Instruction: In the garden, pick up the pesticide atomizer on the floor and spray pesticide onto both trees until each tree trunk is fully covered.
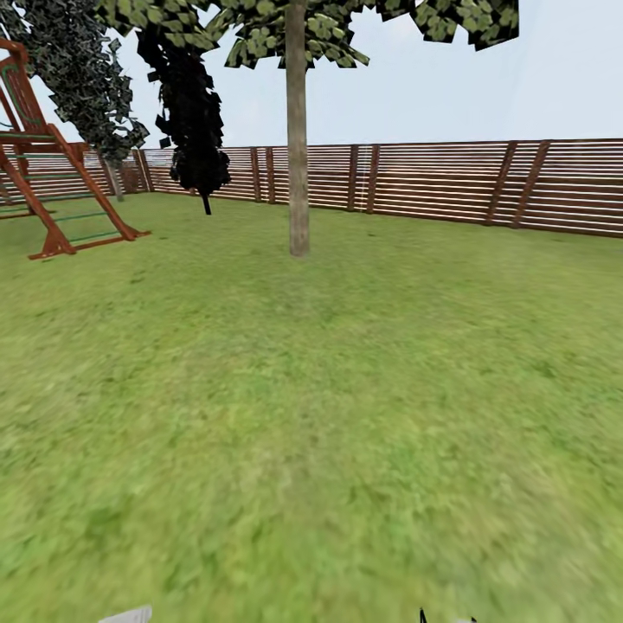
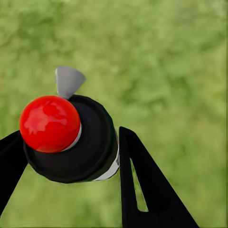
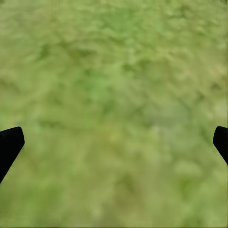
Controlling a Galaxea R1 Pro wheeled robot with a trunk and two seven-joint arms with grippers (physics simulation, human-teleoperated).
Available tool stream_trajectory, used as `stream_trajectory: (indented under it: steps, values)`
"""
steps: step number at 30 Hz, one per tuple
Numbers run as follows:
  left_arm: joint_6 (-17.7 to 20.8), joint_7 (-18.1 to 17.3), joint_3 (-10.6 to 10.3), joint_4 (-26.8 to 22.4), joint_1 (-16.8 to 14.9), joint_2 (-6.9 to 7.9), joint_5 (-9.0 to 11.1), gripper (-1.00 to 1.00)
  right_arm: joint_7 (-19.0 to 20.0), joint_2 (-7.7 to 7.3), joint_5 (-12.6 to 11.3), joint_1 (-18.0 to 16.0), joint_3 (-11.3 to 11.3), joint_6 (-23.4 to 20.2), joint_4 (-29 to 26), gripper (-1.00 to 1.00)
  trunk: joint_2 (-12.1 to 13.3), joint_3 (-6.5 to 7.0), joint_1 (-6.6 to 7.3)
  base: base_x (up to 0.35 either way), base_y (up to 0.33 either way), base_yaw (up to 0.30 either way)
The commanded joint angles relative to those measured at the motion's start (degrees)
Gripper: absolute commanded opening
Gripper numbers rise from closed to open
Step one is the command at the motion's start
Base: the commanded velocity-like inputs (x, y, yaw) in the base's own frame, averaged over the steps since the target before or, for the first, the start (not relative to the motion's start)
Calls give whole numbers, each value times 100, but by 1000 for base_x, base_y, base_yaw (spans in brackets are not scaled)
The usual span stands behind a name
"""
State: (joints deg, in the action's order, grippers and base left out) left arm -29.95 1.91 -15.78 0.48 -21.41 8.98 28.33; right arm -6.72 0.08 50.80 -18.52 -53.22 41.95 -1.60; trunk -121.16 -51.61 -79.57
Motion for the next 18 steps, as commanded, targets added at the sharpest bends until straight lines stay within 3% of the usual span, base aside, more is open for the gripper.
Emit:
stream_trajectory:
  steps: [1, 18]
  values:
    - [-17, 20, -48, 5, -4, 3, 24, -100, -52, 1, 62, -4, -13, 6, 2, 100, -2, -5, -3, 339, 0, 0]
    - [-11, 20, -48, 5, -4, -1, 24, -100, -51, 1, 62, -3, -13, 6, 2, 100, -2, -5, -3, 339, 0, 0]
